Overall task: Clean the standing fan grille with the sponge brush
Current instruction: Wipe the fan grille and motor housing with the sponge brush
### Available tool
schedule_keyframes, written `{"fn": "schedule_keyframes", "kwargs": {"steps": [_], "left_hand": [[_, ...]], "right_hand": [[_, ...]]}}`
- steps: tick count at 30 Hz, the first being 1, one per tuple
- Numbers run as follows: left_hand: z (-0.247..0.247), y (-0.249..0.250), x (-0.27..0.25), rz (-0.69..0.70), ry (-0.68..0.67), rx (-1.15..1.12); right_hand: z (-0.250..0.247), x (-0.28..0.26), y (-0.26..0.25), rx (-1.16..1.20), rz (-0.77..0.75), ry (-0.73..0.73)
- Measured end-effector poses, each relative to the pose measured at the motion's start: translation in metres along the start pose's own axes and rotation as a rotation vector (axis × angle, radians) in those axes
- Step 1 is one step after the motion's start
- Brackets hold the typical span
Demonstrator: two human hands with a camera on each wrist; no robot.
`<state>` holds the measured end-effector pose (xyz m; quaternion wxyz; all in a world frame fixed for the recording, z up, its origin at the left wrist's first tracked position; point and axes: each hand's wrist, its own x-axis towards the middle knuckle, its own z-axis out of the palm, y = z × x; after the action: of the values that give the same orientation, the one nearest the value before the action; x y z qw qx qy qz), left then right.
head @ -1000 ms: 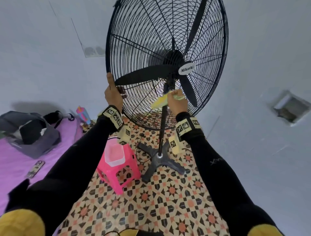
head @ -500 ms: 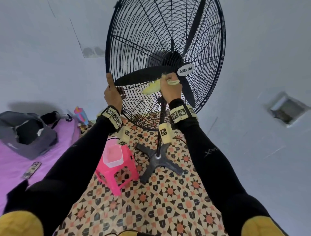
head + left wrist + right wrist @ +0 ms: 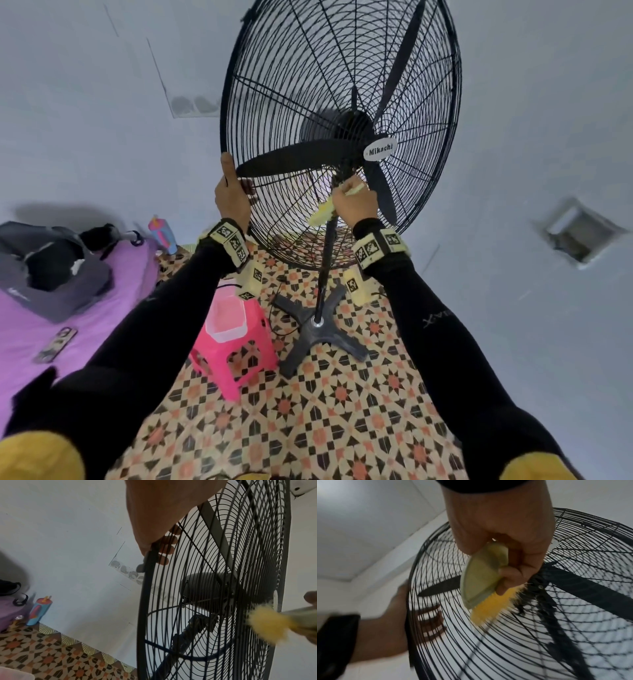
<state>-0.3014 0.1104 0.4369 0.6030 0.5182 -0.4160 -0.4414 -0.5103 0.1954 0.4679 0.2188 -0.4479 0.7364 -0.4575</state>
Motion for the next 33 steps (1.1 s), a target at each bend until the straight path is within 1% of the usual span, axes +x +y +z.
{"fn": "schedule_keyframes", "kwargs": {"steps": [1,2,3,4,5,7,9,11,13,14,15,17,18,21,23,25,27,30,31,33], "left_hand": [[0.0,0.0,0.0,0.0,0.0,-0.005],[-0.001,0.0,0.001,-0.002,-0.003,-0.013],[-0.001,0.001,0.0,-0.001,-0.005,-0.018],[-0.001,0.001,0.0,0.0,-0.008,-0.017],[-0.001,0.0,0.001,0.002,-0.008,-0.012],[0.0,0.0,0.0,0.005,-0.023,-0.013],[-0.001,0.0,0.0,0.0,-0.026,-0.01],[-0.001,0.0,0.003,0.001,-0.017,0.004],[-0.001,0.0,0.002,-0.001,-0.008,0.01],[0.0,0.002,0.001,0.003,-0.006,0.006],[0.0,0.003,-0.001,0.008,-0.01,0.001],[0.001,0.004,-0.005,0.021,-0.016,0.002],[0.001,0.004,-0.005,0.025,-0.015,0.005],[-0.001,0.003,-0.004,0.016,-0.026,-0.024],[-0.002,0.003,-0.002,0.014,-0.029,-0.042],[-0.001,0.002,-0.004,0.027,-0.021,-0.042],[0.002,0.002,-0.005,0.038,-0.001,-0.037],[0.003,0.0,-0.004,0.043,-0.001,-0.019],[0.001,-0.001,-0.002,0.043,-0.01,-0.012],[-0.002,-0.001,-0.002,0.034,-0.032,-0.014]], "right_hand": [[-0.002,0.004,-0.005,0.033,-0.023,0.0],[-0.004,0.009,-0.011,0.118,-0.064,0.005],[-0.005,0.013,-0.017,0.216,-0.11,0.027],[-0.006,0.017,-0.022,0.295,-0.161,0.08],[-0.007,0.018,-0.025,0.346,-0.207,0.134],[-0.007,0.018,-0.018,0.369,-0.247,0.173],[-0.001,0.015,-0.004,0.322,-0.212,0.154],[0.003,0.009,0.014,0.255,-0.11,0.153],[-0.001,0.003,0.025,0.223,-0.015,0.186],[-0.004,0.002,0.024,0.221,-0.022,0.195],[-0.008,0.002,0.022,0.244,-0.066,0.192],[-0.014,0.009,0.012,0.387,-0.187,0.175],[-0.013,0.015,0.009,0.446,-0.206,0.17],[-0.004,0.022,0.021,0.473,-0.14,0.141],[0.001,0.02,0.046,0.439,-0.079,0.117],[-0.003,0.017,0.065,0.39,-0.047,0.126],[-0.013,0.021,0.06,0.399,-0.062,0.121],[-0.023,0.03,0.032,0.475,-0.158,0.092],[-0.021,0.035,0.029,0.483,-0.17,0.09],[-0.015,0.037,0.037,0.447,-0.134,0.12]]}}
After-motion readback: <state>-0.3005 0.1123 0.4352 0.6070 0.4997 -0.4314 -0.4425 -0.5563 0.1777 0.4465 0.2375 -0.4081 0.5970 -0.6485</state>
